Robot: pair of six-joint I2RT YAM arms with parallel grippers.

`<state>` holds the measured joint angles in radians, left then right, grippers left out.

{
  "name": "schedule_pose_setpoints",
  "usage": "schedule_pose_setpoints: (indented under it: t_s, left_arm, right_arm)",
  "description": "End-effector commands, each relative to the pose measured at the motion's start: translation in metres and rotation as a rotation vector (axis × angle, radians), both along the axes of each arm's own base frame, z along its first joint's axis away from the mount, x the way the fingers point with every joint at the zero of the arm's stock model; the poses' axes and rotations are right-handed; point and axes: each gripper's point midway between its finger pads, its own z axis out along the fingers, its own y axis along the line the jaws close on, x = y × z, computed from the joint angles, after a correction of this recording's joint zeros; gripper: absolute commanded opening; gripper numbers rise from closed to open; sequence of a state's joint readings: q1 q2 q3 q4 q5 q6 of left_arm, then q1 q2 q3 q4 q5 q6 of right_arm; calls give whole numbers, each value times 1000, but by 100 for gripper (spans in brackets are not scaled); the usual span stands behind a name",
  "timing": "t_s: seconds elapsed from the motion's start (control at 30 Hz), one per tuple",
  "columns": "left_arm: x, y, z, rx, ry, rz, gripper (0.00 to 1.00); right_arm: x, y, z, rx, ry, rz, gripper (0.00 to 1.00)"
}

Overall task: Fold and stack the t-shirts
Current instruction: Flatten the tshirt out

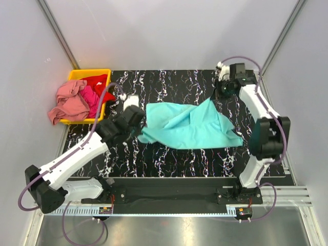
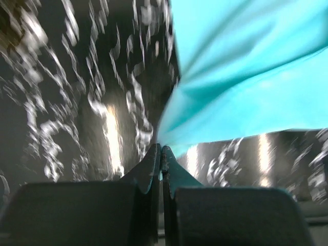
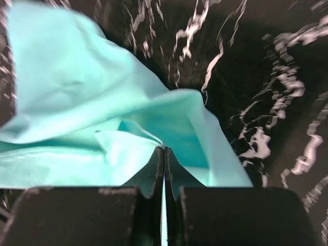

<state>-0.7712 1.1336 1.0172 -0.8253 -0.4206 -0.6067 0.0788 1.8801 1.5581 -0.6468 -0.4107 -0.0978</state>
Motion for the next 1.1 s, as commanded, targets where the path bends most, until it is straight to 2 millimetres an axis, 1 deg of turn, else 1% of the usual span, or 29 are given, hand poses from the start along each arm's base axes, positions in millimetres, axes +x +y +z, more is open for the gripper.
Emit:
schedule_pose_setpoints:
  t_s: [0.0,0.03,0.1,0.13,0.17,0.2,0.23,0.27,0.3,0.33,0.4,0.43,0.47,0.5,0.53,0.57,0.6,0.63,0.67,0.7,0.77,0.8,0.83,0.87,0.9,0.93,0.97,1.0,1.07]
  left_arm:
    - [39,10,83,32,-227,88,0]
    - [46,11,120,0,-296,108,0]
    - [55,22,156,37,-383,153,0]
    - [57,28,194,5,-454,182,0]
    - [61,36,211,49,-492,206,0]
    - [60,42,251,1,-564,233,0]
    - [59,46,267,-4,-591,240,0]
    - [58,48,282,-8,-621,234,0]
    - [53,52,307,-58,-669,234,0]
    - [51,51,322,-97,-703,230,0]
    - [38,48,346,-178,-751,154,0]
    - [33,45,355,-223,-774,123,0]
    - [17,42,367,-306,-798,52,0]
    - [10,36,366,-343,-797,5,0]
    - [1,31,375,-413,-826,-41,0]
    - [-25,26,388,-524,-849,-148,0]
    - [-33,17,383,-566,-837,-204,0]
    - [-45,12,390,-623,-851,-259,0]
    - [-68,3,396,-689,-843,-375,0]
    - [-79,-2,398,-732,-827,-426,0]
    - [-108,-9,406,-816,-808,-549,0]
    - [-117,-9,409,-841,-810,-580,0]
    - [-131,-3,420,-881,-848,-613,0]
    - [-141,-3,423,-913,-842,-646,0]
    - [-148,2,430,-934,-859,-653,0]
    - [-150,4,430,-934,-851,-653,0]
    - [-151,5,430,-931,-848,-653,0]
    - [-154,8,434,-929,-856,-654,0]
    - [-142,5,426,-885,-828,-619,0]
  right_arm:
    - [11,-9,119,16,-286,-123,0]
    - [3,-16,153,5,-366,-148,0]
    - [-7,-22,196,13,-455,-194,0]
    - [-24,-29,227,2,-521,-219,0]
    - [-32,-34,247,-3,-568,-239,0]
    - [-43,-36,276,5,-634,-253,0]
    - [-63,-43,308,9,-719,-281,0]
    - [-74,-46,328,13,-773,-299,0]
    - [-87,-50,350,27,-826,-324,0]
    - [-110,-59,376,29,-899,-367,0]
    - [-137,-64,405,47,-977,-392,0]
    - [-159,-69,418,53,-1012,-408,0]
    - [-171,-71,426,60,-1034,-416,0]
    - [-187,-71,436,71,-1064,-417,0]
    - [-210,-73,446,87,-1102,-415,0]
    - [-224,-72,450,97,-1122,-411,0]
    - [-238,-72,457,115,-1149,-405,0]
    - [-265,-71,466,139,-1194,-389,0]
    - [-279,-70,471,156,-1215,-384,0]
    - [-297,-69,481,174,-1252,-375,0]
    - [-330,-65,487,210,-1288,-342,0]
    - [-345,-64,494,232,-1318,-333,0]
    - [-368,-64,498,252,-1358,-322,0]
    - [-381,-65,502,263,-1385,-322,0]
    - [-394,-66,506,277,-1412,-323,0]
    - [-407,-69,509,285,-1442,-332,0]
    - [-413,-70,510,287,-1454,-337,0]
    - [-418,-73,513,290,-1467,-353,0]
    - [-415,-75,513,275,-1471,-364,0]
